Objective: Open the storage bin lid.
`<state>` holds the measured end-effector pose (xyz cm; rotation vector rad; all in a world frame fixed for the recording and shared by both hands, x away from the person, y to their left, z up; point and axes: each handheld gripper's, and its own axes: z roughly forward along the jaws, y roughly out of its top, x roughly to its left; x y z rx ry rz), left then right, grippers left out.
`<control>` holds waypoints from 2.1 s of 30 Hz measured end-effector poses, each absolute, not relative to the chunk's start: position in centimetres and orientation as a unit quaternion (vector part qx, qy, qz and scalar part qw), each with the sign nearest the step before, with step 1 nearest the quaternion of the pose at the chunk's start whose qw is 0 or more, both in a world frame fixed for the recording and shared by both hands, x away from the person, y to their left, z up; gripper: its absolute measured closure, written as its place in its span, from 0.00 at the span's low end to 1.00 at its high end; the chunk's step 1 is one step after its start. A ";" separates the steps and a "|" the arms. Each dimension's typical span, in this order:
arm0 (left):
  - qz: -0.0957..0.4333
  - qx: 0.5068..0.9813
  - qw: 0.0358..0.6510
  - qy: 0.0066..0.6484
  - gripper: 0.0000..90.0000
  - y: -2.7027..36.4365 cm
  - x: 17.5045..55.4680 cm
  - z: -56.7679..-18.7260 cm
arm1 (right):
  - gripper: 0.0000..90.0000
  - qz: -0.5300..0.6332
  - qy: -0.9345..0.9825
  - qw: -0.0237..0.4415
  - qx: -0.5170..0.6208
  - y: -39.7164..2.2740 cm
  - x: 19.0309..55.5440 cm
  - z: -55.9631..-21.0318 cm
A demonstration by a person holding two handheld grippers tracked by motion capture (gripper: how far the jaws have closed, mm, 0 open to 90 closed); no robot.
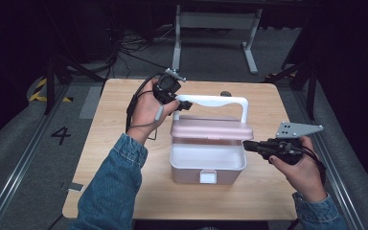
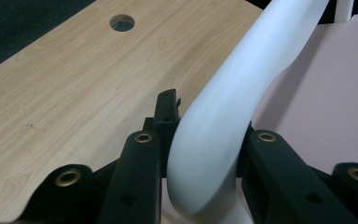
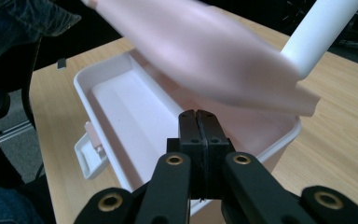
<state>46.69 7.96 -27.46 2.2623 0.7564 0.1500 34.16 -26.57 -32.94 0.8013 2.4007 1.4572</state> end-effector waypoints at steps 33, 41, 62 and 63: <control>0.153 0.849 0.397 0.312 0.29 14.5 40.9 -27.3 | 1.00 0.548 0.780 0.138 0.271 -26.3 36.1 -31.3; 0.161 0.857 0.379 0.310 0.25 15.2 40.0 -28.4 | 1.00 0.560 0.767 0.147 0.276 -26.4 36.8 -31.0; 0.195 0.858 0.420 0.222 0.41 9.5 39.7 -27.6 | 1.00 0.570 0.757 0.141 0.285 -26.8 37.4 -31.0; 0.191 0.858 0.421 0.224 0.43 9.4 39.7 -27.6 | 1.00 0.571 0.757 0.140 0.285 -26.8 37.4 -31.0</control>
